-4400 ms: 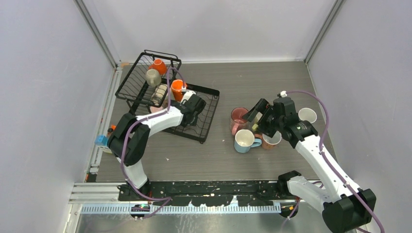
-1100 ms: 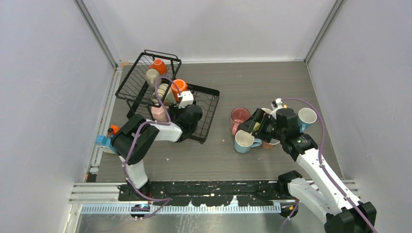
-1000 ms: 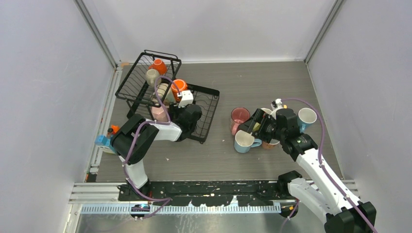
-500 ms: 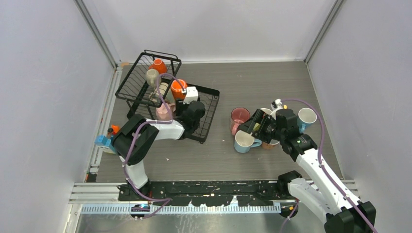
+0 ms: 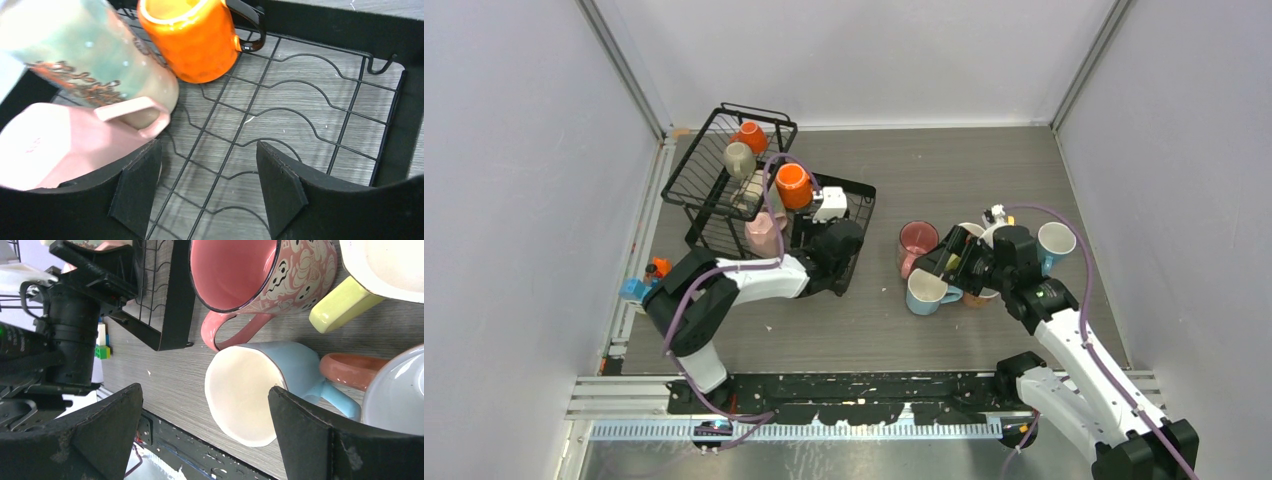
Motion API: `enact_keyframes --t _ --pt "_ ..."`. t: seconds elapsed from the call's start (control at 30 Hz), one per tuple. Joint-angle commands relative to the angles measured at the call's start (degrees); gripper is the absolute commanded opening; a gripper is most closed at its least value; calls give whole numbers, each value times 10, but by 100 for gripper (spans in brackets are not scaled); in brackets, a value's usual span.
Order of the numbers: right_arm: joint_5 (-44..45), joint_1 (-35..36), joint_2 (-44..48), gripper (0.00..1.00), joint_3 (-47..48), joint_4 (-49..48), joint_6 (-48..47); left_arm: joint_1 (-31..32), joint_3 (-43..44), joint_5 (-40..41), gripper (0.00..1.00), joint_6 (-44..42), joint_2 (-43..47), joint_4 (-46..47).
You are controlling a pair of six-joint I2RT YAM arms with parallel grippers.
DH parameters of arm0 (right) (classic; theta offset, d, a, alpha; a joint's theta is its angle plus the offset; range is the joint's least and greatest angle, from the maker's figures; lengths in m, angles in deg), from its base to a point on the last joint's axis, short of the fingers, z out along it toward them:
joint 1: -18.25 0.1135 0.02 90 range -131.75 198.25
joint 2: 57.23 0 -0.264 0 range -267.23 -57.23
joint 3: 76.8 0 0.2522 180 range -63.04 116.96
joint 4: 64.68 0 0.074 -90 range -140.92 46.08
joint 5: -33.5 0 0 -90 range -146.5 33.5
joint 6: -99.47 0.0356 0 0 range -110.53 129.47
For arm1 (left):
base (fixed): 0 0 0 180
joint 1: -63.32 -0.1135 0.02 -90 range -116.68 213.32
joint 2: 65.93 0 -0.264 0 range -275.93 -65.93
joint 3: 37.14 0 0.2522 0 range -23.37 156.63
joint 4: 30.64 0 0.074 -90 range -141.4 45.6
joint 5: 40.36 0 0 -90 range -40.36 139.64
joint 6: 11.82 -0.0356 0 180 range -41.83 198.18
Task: Unload the cups from the dish rack
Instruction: Adjust the cup in the dish rack.
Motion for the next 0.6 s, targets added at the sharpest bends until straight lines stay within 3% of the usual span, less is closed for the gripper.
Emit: enact_keyframes --t 0.0,0.57 --pt "-15 -1 17 100 -4 -21 7 16 19 94 72 43 58 -87" --pt "-19 -2 30 100 -9 -20 19 29 27 194 77 180 132 -320"
